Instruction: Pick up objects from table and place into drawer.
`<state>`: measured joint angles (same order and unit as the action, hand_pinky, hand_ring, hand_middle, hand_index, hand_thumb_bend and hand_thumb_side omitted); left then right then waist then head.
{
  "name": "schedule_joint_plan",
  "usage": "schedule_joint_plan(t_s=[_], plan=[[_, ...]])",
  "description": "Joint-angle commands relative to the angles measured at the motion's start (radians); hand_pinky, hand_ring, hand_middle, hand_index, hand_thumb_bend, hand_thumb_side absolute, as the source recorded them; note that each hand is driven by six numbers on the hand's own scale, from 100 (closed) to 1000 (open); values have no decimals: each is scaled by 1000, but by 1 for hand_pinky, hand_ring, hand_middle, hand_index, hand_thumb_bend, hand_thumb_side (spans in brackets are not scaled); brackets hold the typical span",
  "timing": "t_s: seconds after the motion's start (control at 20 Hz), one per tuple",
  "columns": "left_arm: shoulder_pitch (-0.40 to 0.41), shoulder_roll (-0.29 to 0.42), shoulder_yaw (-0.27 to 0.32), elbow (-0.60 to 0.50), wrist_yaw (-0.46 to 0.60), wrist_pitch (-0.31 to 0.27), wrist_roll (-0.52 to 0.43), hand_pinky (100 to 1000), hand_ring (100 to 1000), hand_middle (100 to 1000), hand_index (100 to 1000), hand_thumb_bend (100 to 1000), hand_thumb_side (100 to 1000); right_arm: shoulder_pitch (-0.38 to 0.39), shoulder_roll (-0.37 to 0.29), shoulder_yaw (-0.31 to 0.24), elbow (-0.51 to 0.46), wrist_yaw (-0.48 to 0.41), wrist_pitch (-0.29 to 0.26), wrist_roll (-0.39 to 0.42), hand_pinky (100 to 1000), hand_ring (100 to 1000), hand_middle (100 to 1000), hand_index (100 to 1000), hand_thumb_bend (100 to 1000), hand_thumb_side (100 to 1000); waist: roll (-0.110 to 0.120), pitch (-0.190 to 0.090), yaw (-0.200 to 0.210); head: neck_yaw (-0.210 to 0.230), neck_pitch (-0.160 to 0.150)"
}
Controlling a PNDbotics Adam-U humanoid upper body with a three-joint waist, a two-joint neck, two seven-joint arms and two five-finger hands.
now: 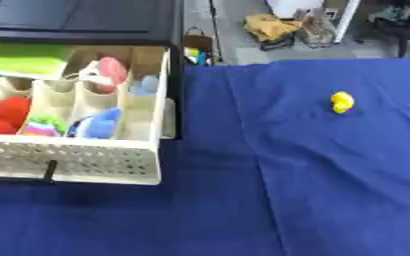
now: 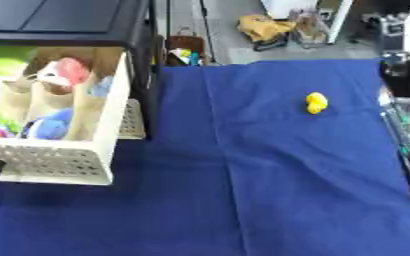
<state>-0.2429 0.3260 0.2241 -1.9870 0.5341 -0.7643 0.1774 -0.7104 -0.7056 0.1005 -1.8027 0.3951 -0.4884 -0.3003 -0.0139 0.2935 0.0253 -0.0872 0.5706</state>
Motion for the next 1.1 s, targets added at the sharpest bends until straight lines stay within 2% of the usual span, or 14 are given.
schedule_joint_plan(t_s=[0.05, 0.3, 0.4, 0.8, 1.05, 1.1], plan=[[-1, 28, -1, -13, 1, -3, -6, 503, 650, 707, 809, 100, 1000, -50, -106, 50, 68, 50, 45, 46, 791, 799, 723, 862, 207, 933, 3, -24, 3, -12, 6], [-6, 25, -11, -13, 12, 0, -15, 503, 651, 709, 809, 100, 1000, -103, -227, 111, 189, 125, 117, 121, 799, 815, 750, 887, 235, 948, 7, -24, 23, -37, 6], [-8, 24, -15, -13, 18, 1, -20, 503, 651, 709, 809, 100, 1000, -119, -256, 124, 239, 156, 123, 151, 805, 827, 764, 897, 240, 956, 8, -24, 31, -44, 5], [-6, 23, -17, -13, 27, 5, -33, 505, 656, 711, 809, 100, 1000, -196, -216, 139, 432, 274, 73, 270, 859, 908, 857, 932, 256, 982, 9, -23, 33, -49, 5], [-5, 21, -15, -13, 27, 7, -34, 506, 657, 712, 809, 100, 1000, -235, -186, 121, 551, 347, 62, 343, 861, 918, 870, 945, 299, 983, 9, -22, 32, -49, 4], [-5, 22, -15, -13, 26, 8, -33, 506, 658, 712, 809, 100, 1000, -242, -181, 116, 575, 363, 63, 358, 859, 917, 847, 937, 323, 983, 9, -22, 31, -48, 4]])
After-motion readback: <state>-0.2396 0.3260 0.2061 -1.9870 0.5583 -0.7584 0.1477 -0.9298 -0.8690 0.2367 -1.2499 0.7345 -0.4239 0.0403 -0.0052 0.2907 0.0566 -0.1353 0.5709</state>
